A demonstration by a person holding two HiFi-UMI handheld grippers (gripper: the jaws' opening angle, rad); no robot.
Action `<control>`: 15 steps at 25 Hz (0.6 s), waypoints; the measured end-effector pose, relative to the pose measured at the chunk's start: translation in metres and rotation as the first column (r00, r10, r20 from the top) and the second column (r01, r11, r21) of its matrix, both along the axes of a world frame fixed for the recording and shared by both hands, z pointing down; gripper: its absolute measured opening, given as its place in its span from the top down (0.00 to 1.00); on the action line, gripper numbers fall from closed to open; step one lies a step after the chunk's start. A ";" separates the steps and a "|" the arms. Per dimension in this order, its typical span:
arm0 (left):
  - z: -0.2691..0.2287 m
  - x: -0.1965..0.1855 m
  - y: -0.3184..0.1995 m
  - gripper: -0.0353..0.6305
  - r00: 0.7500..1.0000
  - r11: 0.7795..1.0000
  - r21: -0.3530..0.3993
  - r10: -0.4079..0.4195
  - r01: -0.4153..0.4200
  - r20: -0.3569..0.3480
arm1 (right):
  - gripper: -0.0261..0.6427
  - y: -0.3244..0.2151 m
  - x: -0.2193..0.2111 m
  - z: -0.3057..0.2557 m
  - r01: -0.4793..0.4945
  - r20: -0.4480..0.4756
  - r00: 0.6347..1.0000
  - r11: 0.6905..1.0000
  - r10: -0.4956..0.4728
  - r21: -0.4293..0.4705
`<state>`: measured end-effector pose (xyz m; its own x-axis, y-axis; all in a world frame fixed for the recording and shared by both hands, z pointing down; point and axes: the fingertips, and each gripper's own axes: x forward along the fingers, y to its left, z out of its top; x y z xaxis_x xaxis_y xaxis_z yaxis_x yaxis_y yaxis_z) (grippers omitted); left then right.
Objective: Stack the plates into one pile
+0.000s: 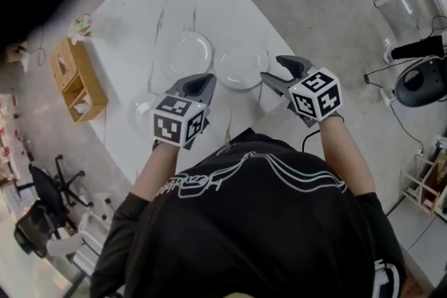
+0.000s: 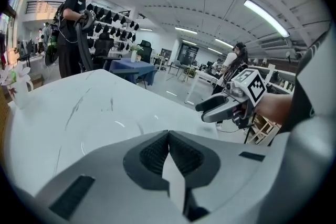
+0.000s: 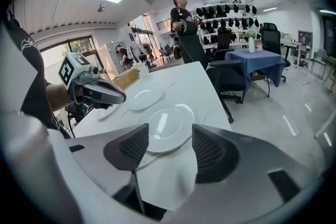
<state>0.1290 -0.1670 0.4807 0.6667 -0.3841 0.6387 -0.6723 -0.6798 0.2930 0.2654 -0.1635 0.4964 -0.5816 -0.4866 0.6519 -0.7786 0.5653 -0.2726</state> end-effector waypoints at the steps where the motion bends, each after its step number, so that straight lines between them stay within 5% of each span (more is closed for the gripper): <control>1: 0.005 0.002 -0.003 0.91 1.000 1.000 -0.006 -0.003 0.003 0.008 | 0.57 -0.002 0.000 0.004 0.012 -0.005 1.000 1.000 -0.012 -0.010; 15: 0.062 0.017 -0.015 0.91 0.990 0.999 -0.052 0.009 -0.002 0.143 | 0.58 -0.022 0.001 0.041 0.088 -0.054 0.994 0.991 -0.094 -0.098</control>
<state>0.1461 -0.1825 0.5427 0.5692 -0.3444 0.7466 -0.7060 -0.6702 0.2290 0.2661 -0.1852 0.5378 -0.5806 -0.3670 0.7268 -0.7410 0.6082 -0.2847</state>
